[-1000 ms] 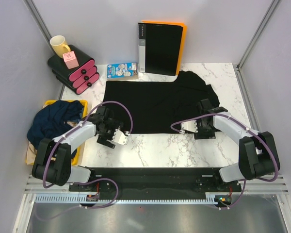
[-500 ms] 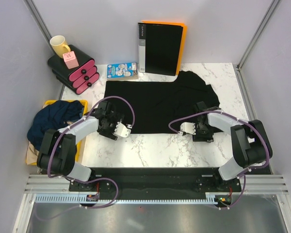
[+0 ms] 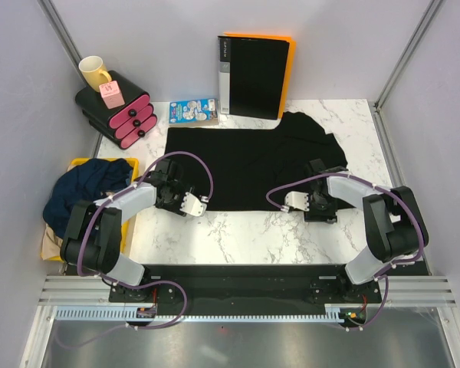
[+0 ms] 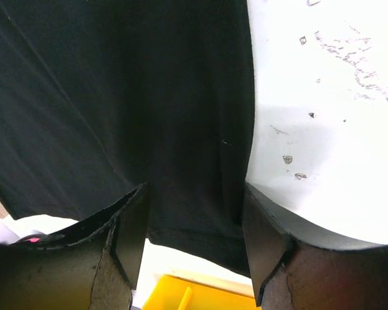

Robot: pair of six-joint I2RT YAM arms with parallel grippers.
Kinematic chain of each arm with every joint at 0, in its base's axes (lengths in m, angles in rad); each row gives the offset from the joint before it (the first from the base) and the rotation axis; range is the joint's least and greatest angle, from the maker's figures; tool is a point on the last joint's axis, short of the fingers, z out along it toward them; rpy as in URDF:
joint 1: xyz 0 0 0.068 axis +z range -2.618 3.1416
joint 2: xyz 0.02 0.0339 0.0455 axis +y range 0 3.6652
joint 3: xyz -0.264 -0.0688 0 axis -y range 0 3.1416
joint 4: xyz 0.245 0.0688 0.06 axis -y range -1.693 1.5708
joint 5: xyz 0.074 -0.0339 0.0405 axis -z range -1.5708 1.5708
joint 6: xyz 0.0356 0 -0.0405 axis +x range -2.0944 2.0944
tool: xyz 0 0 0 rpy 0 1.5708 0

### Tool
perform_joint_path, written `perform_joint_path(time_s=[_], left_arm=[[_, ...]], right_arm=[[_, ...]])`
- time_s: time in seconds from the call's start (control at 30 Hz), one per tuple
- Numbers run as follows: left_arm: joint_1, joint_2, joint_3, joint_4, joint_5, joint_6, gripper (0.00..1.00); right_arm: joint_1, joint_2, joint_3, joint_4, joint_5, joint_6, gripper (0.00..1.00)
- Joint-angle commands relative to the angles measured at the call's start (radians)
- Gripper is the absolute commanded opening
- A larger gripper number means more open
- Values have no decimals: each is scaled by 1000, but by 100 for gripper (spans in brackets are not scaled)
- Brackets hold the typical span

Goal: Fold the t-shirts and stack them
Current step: Fold the tshirt

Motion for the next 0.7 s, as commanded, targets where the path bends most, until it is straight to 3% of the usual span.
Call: perform_joint_path(time_s=[0.0, 0.27, 0.47, 0.5, 0.53, 0.57, 0.6, 0.67], left_arm=[[12, 45, -62, -130, 20, -1, 66], [12, 53, -51, -135, 24, 1, 66], [12, 56, -39, -159, 18, 4, 62], [12, 58, -37, -165, 15, 4, 59], [12, 61, -36, -181, 15, 11, 52], [12, 64, -36, -187, 11, 10, 16], [12, 65, -33, -188, 12, 7, 2], [12, 68, -31, -207, 8, -7, 2]], right_arm=[[-11, -25, 47, 217, -86, -22, 62], [-11, -44, 3, 292, -82, -46, 62], [-13, 36, -6, 291, -79, -45, 52], [-11, 36, -11, 288, -77, -49, 45], [-11, 36, -20, 281, -77, -61, 41], [-11, 38, -26, 274, -77, -67, 37], [-11, 34, -29, 265, -74, -72, 28], [-11, 21, -40, 229, -70, -83, 17]])
